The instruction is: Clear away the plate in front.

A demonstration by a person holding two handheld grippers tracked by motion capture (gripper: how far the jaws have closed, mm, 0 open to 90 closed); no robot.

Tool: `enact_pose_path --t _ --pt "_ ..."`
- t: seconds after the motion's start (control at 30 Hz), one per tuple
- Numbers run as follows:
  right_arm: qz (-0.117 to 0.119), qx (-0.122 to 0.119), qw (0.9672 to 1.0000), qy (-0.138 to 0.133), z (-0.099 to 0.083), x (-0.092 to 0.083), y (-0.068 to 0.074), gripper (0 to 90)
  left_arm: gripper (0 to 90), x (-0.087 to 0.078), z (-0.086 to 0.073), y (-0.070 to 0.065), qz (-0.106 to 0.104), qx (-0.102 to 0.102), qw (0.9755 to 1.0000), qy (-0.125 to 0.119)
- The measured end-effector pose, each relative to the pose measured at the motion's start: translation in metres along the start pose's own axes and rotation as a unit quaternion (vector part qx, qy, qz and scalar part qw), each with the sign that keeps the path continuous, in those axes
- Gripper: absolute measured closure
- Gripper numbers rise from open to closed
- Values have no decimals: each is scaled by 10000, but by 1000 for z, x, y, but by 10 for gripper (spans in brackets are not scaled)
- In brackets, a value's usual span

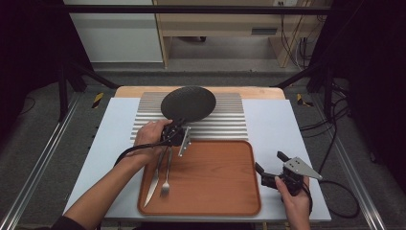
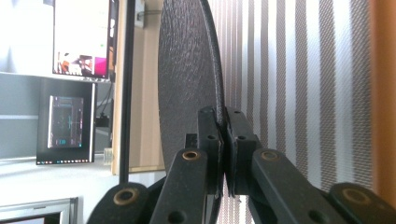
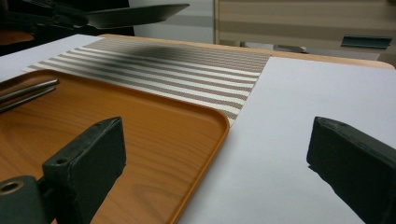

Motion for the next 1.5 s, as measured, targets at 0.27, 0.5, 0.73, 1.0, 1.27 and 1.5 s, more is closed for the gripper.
enact_pose_path --t 0.27,0.5,0.73,1.0,1.27,1.5 --pt "-10 6 10000 -4 -1 -1 -1 47 865 -30 13 -8 46 24 9997 -239" --pt "-4 31 10000 -20 -1 -2 -1 47 866 -53 20 -19 72 72 9993 -371" --pt "-6 43 10000 -28 0 -4 0 47 865 -69 24 -30 63 164 9988 -448" --pt "1 49 10000 -31 0 -4 0 47 866 -80 28 -42 30 260 9984 -502" --pt "-25 92 9999 -45 0 -5 -2 47 866 -91 35 -59 -87 344 9973 -640" --pt "-25 83 10000 -49 0 -5 -1 47 865 -100 40 -73 -193 446 9962 -730"
Point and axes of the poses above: each handheld gripper's, and its own axes: x roughly forward along the jaws, z roughly out of its top, y roughly to its left, the point moved 7 cm from there along x, roughly forward along the jaws, and after that the axes turned 11 degrees about -x, right-handed, at the moved point
